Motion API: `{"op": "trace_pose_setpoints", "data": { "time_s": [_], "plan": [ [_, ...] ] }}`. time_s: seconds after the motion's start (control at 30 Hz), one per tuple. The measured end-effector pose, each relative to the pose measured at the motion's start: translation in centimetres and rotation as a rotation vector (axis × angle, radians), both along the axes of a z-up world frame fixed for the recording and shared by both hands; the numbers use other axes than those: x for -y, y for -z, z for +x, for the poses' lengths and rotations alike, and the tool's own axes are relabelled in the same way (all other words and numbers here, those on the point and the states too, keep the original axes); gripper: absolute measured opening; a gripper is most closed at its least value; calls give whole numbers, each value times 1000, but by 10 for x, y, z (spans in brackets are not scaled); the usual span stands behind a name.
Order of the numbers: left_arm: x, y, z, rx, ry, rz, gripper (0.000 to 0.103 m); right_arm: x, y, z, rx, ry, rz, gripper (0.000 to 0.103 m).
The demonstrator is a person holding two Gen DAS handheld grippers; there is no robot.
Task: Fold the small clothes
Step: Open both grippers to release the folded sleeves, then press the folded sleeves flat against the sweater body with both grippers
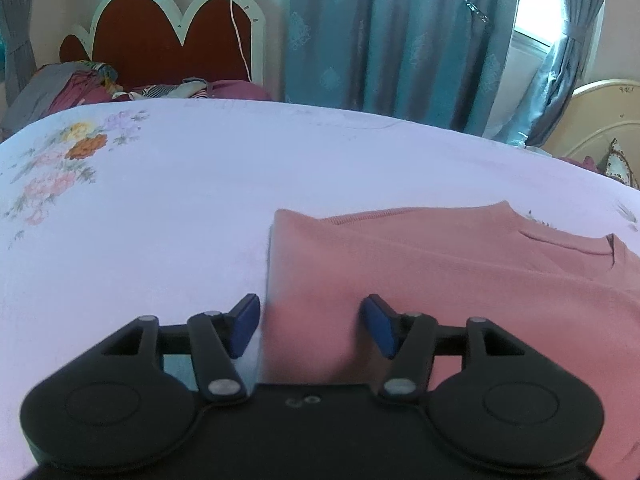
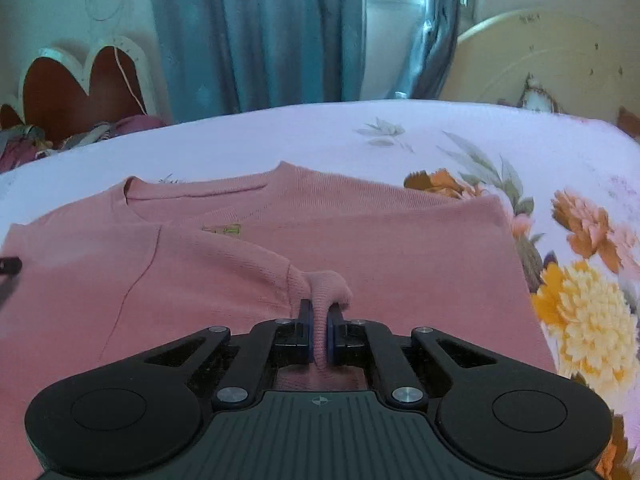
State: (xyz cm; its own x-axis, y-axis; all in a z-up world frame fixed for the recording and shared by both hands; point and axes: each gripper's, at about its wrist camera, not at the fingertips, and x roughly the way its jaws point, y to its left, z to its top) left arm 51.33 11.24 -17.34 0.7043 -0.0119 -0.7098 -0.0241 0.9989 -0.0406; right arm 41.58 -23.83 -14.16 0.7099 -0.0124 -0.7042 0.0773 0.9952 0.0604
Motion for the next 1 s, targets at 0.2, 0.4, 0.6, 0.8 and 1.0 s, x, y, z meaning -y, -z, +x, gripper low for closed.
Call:
{"op": "trace_pose_setpoints", "data": {
  "time_s": [0.2, 0.4, 0.6, 0.8, 1.0],
  "plan": [
    [4, -6, 10, 11, -12, 16, 57, 10, -23, 6, 83, 63, 58, 53],
    [12, -2, 17, 6, -18, 44, 59, -18, -26, 29, 92, -36, 30, 45],
    [11, 1, 21, 7, -25, 52, 69, -33, 9, 44, -1, -68, -47, 36],
    [4, -4, 21, -11, -35, 35, 66, -17, 8, 42, -1, -39, -35, 36],
    [15, -27, -17, 56, 40, 37, 61, -22, -20, 12, 59, -96, 24, 36]
  ]
}}
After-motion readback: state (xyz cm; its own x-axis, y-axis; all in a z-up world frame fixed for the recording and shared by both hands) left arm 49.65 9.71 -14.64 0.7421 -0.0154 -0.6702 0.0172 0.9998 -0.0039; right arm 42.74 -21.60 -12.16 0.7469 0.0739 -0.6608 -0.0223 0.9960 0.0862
